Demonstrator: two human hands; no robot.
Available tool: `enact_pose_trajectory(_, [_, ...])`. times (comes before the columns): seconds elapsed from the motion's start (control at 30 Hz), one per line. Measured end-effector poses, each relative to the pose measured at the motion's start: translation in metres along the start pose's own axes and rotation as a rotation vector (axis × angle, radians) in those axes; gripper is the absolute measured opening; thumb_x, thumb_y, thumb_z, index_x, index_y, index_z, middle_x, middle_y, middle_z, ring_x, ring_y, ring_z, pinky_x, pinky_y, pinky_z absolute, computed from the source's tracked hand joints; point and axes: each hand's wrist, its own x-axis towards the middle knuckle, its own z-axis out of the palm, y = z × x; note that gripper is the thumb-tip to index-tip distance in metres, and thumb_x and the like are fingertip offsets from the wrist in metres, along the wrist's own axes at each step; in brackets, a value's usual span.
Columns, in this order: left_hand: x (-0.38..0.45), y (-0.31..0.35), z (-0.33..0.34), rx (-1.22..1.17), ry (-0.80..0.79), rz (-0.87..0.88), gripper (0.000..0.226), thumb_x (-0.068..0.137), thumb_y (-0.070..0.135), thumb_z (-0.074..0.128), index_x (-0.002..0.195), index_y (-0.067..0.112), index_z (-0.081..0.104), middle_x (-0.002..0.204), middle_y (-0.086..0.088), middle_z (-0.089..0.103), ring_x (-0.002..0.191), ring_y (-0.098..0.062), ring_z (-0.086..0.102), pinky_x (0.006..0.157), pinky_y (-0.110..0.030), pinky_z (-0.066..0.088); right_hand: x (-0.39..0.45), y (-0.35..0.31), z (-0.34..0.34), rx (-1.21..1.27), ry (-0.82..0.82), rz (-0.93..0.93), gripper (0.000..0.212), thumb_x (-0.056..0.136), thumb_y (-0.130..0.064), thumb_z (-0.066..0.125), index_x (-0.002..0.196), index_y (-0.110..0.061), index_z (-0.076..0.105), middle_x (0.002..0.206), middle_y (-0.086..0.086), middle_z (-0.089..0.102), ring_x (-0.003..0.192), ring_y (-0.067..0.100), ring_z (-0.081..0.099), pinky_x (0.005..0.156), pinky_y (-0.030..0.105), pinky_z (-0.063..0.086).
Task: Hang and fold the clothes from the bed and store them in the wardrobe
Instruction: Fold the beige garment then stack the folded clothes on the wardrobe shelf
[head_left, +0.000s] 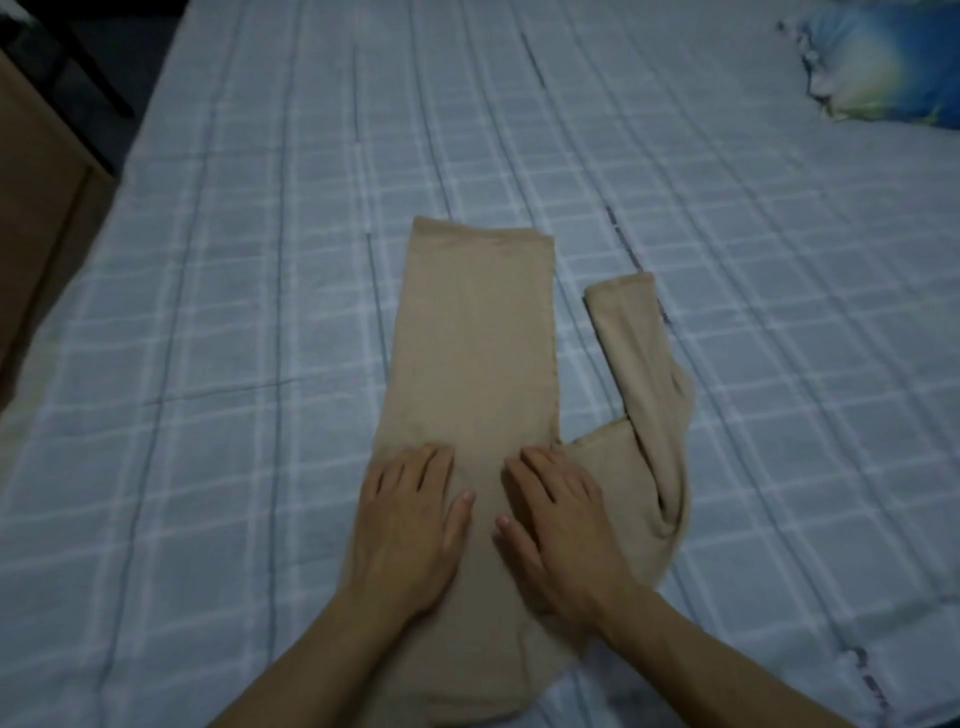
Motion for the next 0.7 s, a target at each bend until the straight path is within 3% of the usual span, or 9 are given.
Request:
enact_pose_trajectory(0.1, [0.047,0.008,-0.009,-0.045,0.105,-0.032,0.055,0.098,0.044,0.036,0.137,0.011,0.055,0.143,-0.011,0.054,0.132,-0.03,0.049,0.11,-0.043,0.037,0.048,0.0,-0.015,0.007,0.104,-0.024,0.055,0.099,-0.043,0.039,0.142,-0.01,0.049,0.15,0.012,0.043,0.141,0.029,0.037,0.114,0.047,0.032])
enact_pose_trajectory(0.2, [0.105,0.001,-0.005,-0.02,0.065,0.002,0.056,0.102,0.041,0.037,0.151,0.015,0.037,0.16,-0.008,0.031,0.149,-0.026,0.025,0.12,-0.045,0.024,0.107,0.011,-0.016,-0.012,0.084,0.029,0.06,0.102,-0.042,0.037,0.152,-0.009,0.032,0.161,0.012,0.023,0.15,0.027,0.017,0.121,0.043,0.018])
enact_pose_trajectory(0.3, [0.165,-0.014,0.001,0.035,0.022,0.052,0.06,0.102,0.045,0.03,0.156,0.02,0.023,0.166,-0.004,0.013,0.153,-0.022,0.006,0.123,-0.046,0.011,0.165,0.027,-0.008,-0.069,0.025,0.079,0.066,0.103,-0.048,0.026,0.157,-0.013,0.014,0.165,0.01,0.004,0.152,0.024,-0.001,0.123,0.038,0.002])
enact_pose_trajectory(0.47, [0.229,-0.05,0.016,0.164,-0.109,0.109,0.068,0.099,0.058,0.02,0.158,0.028,0.005,0.167,-0.001,-0.005,0.153,-0.02,-0.009,0.124,-0.046,-0.004,0.217,0.057,0.01,-0.139,0.037,0.106,0.071,0.1,-0.057,0.019,0.158,-0.019,0.007,0.165,0.008,-0.003,0.151,0.02,-0.011,0.123,0.04,-0.003])
enact_pose_trajectory(0.57, [0.234,-0.061,0.02,0.149,-0.088,0.12,0.068,0.097,0.062,0.014,0.157,0.03,0.016,0.167,-0.001,0.007,0.153,-0.023,0.004,0.123,-0.048,0.006,0.216,0.061,0.014,-0.087,0.077,0.095,0.07,0.098,-0.059,0.022,0.157,-0.022,0.014,0.165,0.008,0.001,0.151,0.019,-0.01,0.123,0.044,0.004])
enact_pose_trajectory(0.63, [0.243,-0.059,0.011,0.063,-0.027,0.105,0.062,0.097,0.058,0.02,0.15,0.032,0.036,0.163,-0.005,0.023,0.148,-0.028,0.022,0.117,-0.048,0.02,0.221,0.065,0.007,-0.015,0.106,0.141,0.065,0.097,-0.06,0.032,0.155,-0.032,0.021,0.165,0.01,-0.008,0.151,0.024,-0.015,0.122,0.045,0.0])
enact_pose_trajectory(0.7, [0.263,-0.06,0.0,-0.013,0.024,-0.004,0.05,0.098,0.055,0.03,0.143,0.037,0.043,0.162,-0.01,0.021,0.145,-0.032,0.022,0.114,-0.05,0.023,0.238,0.072,-0.008,0.033,0.141,0.272,0.06,0.095,-0.058,0.042,0.151,-0.041,0.027,0.164,0.015,-0.011,0.15,0.03,-0.016,0.12,0.046,-0.002])
